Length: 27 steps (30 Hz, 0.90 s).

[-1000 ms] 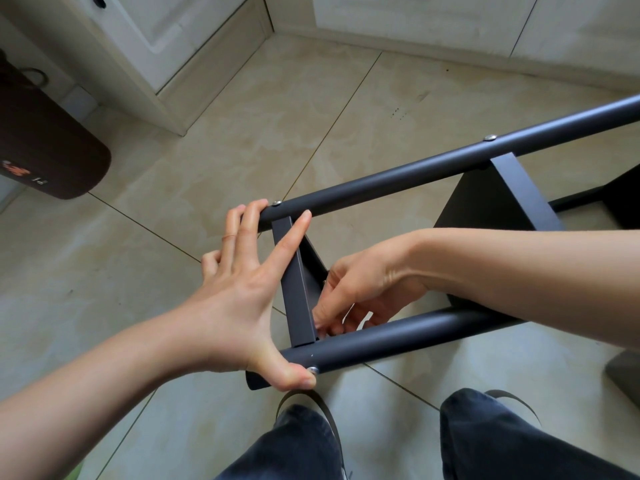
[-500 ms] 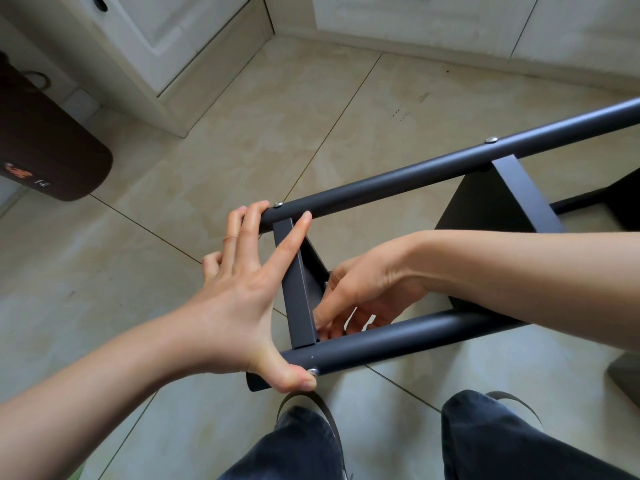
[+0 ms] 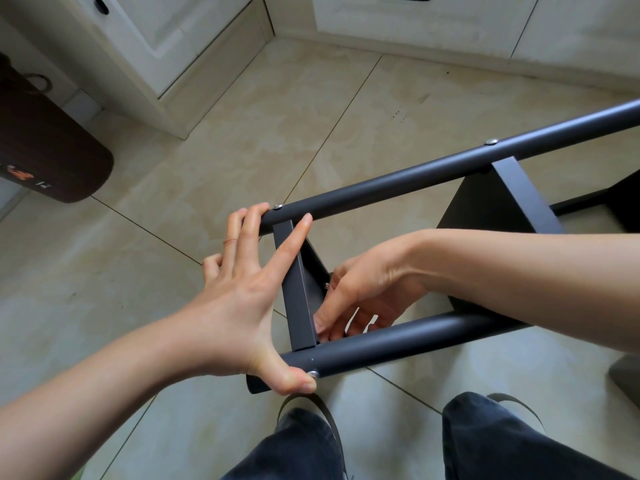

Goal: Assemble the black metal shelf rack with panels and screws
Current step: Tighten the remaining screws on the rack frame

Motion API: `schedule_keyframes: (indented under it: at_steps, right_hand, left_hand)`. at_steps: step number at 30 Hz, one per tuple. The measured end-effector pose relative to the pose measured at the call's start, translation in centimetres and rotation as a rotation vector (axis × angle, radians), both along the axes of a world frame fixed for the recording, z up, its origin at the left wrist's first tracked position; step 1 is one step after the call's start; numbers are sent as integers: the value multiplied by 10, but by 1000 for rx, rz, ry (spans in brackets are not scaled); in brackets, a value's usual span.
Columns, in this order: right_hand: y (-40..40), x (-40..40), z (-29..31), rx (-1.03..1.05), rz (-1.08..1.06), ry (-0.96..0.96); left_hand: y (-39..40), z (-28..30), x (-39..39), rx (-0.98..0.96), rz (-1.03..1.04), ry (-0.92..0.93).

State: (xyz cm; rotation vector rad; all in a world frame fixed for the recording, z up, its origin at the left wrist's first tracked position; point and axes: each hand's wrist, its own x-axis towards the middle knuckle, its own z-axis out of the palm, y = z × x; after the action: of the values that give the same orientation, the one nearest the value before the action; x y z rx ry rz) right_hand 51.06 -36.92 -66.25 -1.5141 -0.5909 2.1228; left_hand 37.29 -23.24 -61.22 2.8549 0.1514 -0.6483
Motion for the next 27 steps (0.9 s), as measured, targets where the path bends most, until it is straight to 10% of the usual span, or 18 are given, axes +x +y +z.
schedule_keyframes:
  at_steps: [27]
  right_hand:
    - [-1, -1, 2, 88, 4, 91]
  left_hand:
    - [0, 0, 0, 3, 16, 11]
